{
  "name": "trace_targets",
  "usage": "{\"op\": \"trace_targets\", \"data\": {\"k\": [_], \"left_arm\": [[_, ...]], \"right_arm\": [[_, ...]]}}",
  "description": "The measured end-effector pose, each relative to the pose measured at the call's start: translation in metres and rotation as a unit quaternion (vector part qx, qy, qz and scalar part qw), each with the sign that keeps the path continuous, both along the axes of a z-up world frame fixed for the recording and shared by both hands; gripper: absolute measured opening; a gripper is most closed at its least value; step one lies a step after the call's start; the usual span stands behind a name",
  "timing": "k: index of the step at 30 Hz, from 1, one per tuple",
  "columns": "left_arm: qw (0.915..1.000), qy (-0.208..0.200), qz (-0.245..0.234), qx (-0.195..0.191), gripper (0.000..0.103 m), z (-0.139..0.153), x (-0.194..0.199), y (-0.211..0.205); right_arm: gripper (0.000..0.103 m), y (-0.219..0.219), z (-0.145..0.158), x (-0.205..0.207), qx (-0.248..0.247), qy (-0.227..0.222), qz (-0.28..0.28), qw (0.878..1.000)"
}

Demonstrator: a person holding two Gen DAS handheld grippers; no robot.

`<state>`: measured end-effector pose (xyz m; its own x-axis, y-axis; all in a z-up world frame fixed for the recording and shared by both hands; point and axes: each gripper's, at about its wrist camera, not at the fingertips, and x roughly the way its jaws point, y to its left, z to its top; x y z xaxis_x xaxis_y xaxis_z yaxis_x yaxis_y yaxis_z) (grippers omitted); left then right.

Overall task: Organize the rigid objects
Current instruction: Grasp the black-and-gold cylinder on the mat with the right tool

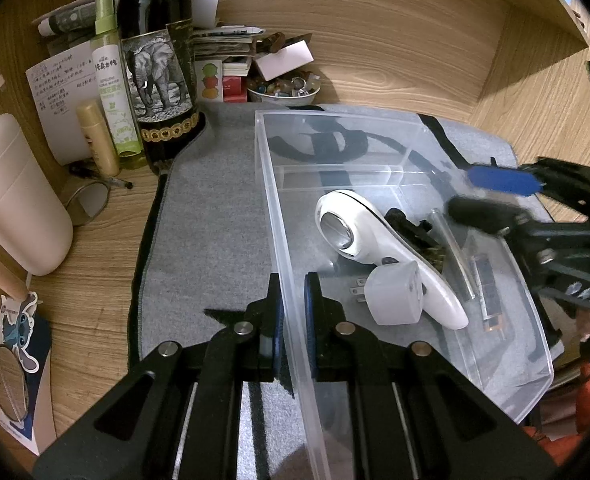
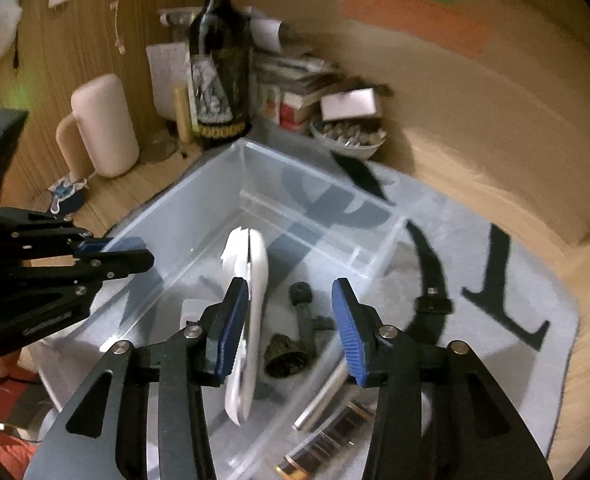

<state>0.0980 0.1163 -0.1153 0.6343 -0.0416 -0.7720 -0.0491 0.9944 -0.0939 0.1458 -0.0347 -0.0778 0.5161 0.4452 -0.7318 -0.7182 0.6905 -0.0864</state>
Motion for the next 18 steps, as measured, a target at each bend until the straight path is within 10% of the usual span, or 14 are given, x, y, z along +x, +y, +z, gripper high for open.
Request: {"op": "trace_targets", "data": {"k": [9, 18], "left_arm": [[1.0000, 0.000, 0.001, -0.001, 0.010, -0.001, 0.000, 0.001], [1.0000, 0.004, 0.003, 0.003, 0.010, -0.002, 0.000, 0.001]], "right_arm": [[0.042, -0.051, 0.026, -0.011, 0.023, -0.036, -0.047, 0.998], [0.042, -0.074, -0.015, -0.011, -0.007, 0.014, -0.073, 0.997]]}}
